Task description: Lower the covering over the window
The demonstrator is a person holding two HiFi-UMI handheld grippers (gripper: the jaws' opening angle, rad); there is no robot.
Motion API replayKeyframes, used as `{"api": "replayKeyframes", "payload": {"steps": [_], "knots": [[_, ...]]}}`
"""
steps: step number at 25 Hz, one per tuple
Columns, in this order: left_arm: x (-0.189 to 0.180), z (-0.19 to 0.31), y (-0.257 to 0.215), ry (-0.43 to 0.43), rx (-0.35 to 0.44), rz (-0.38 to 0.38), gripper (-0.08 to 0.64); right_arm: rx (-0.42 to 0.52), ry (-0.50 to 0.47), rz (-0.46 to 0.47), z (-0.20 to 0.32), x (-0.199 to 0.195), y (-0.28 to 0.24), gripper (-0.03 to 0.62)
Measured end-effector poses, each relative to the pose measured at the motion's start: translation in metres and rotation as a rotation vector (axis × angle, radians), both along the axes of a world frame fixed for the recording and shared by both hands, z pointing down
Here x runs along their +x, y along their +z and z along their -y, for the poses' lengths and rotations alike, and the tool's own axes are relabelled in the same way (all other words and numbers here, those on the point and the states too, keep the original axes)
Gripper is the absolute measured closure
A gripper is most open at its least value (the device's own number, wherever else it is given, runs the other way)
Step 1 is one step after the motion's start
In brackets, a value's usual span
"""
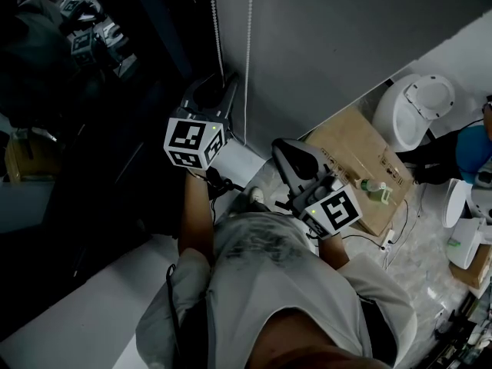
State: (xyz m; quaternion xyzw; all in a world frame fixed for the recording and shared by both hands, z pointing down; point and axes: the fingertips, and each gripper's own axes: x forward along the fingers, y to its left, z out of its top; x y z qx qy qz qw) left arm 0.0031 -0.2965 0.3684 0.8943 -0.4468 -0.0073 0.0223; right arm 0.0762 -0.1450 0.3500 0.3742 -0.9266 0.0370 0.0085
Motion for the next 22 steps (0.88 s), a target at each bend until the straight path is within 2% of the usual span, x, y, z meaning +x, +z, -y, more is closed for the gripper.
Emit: {"api": "replayKeyframes", "payload": {"steps": [2, 3, 4, 10, 16, 19, 22], "knots": [[0.001, 0.002, 0.000, 0.003, -0.001, -0.002, 0.469, 0.000, 0.006, -0.001, 0.000, 0.002, 0.000, 0.574], [0.000, 0.003, 0.000, -0.003, -0.002, -0.003, 0.527, 0.001, 0.009, -0.002, 0.000, 0.002, 0.001, 0.574], [-0.002, 0.003, 0.000, -0.007, -0.005, -0.006, 0.540, 0.000, 0.011, -0.003, -0.001, 0.002, 0.001, 0.574], [-0.006, -0.002, 0.002, 0.003, -0.038, -0.043, 0.543, -0.010, 0.012, 0.012, 0.000, 0.004, 0.003, 0.574], [-0.004, -0.028, 0.011, 0.029, -0.063, -0.028, 0.545, -0.032, -0.010, -0.030, -0.005, -0.011, 0.000, 0.574], [-0.007, -0.046, 0.013, 0.034, -0.061, -0.031, 0.545, 0.068, -0.067, -0.008, -0.009, -0.031, -0.020, 0.574], [-0.005, -0.059, 0.015, 0.039, -0.062, -0.037, 0.545, 0.130, -0.108, 0.007, -0.008, -0.041, -0.037, 0.574]]}}
